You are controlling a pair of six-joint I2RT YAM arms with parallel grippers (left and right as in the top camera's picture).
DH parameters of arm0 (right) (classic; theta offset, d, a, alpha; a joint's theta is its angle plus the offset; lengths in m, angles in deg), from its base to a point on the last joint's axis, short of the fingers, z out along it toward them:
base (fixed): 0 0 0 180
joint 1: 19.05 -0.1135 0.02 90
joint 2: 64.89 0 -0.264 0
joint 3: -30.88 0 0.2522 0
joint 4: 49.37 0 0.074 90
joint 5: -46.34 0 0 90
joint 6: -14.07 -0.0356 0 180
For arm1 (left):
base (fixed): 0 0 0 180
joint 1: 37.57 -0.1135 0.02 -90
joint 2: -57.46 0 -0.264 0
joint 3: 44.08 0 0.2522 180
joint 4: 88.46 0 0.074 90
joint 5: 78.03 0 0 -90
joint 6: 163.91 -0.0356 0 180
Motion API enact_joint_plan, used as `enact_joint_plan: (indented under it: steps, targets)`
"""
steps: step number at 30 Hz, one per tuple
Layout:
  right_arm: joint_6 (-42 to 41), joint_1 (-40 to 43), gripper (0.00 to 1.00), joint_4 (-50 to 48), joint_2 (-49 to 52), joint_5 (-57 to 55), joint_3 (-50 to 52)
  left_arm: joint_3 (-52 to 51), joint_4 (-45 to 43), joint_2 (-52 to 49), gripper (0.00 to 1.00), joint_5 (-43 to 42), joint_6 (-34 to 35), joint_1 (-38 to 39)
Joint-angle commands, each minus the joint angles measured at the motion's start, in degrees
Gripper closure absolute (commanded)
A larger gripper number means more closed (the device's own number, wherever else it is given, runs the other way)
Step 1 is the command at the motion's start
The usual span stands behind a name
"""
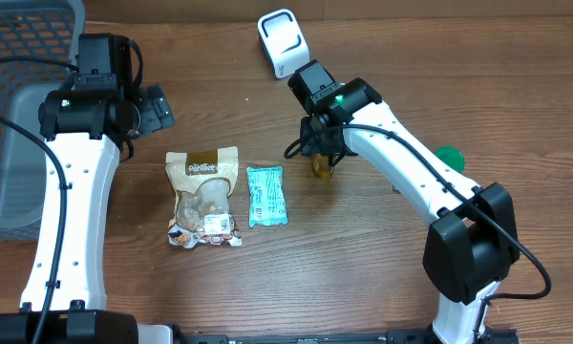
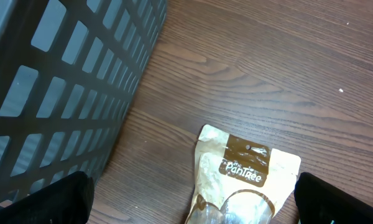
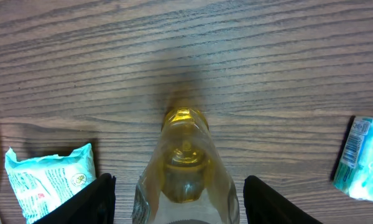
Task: Scan the item barcode
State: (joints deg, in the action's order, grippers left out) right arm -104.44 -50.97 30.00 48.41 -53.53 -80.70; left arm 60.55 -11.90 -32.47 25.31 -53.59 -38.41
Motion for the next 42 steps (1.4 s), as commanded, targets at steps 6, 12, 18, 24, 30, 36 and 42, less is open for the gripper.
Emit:
enact_joint_plan:
  steps: [6, 12, 18, 24, 30, 36, 42]
  targets:
    - [-0.7, 0.2, 0.00, -0.1, -1.8, -0.4, 0.4, 0.3, 0.0, 0.2, 0.00, 0.5, -1.5, 0.1]
    - [-0.7, 0.2, 0.00, -0.1, -1.8, -0.4, 0.4, 0.3, 0.0, 0.2, 0.01, 0.5, -1.5, 0.1]
    - [-0.7, 0.2, 0.11, -0.1, -1.8, -0.4, 0.4, 0.3, 0.0, 0.2, 0.00, 0.5, -1.5, 0.1]
    - [-0.7, 0.2, 0.00, -0.2, -1.8, -0.4, 0.4, 0.3, 0.0, 0.2, 0.00, 0.5, -1.5, 0.1]
    - [-0.7, 0.2, 0.03, -0.5, -1.8, -0.4, 0.4, 0.3, 0.0, 0.2, 0.00, 0.5, -1.5, 0.1]
    - [-0.7, 0.2, 0.27, -0.5, -1.8, -0.4, 0.4, 0.3, 0.0, 0.2, 0.01, 0.5, -1.5, 0.1]
    - [-1.5, 0.2, 0.35, -0.3, -1.6, -0.5, 0.4, 0.3, 0.0, 0.2, 0.00, 0.5, -1.5, 0.1]
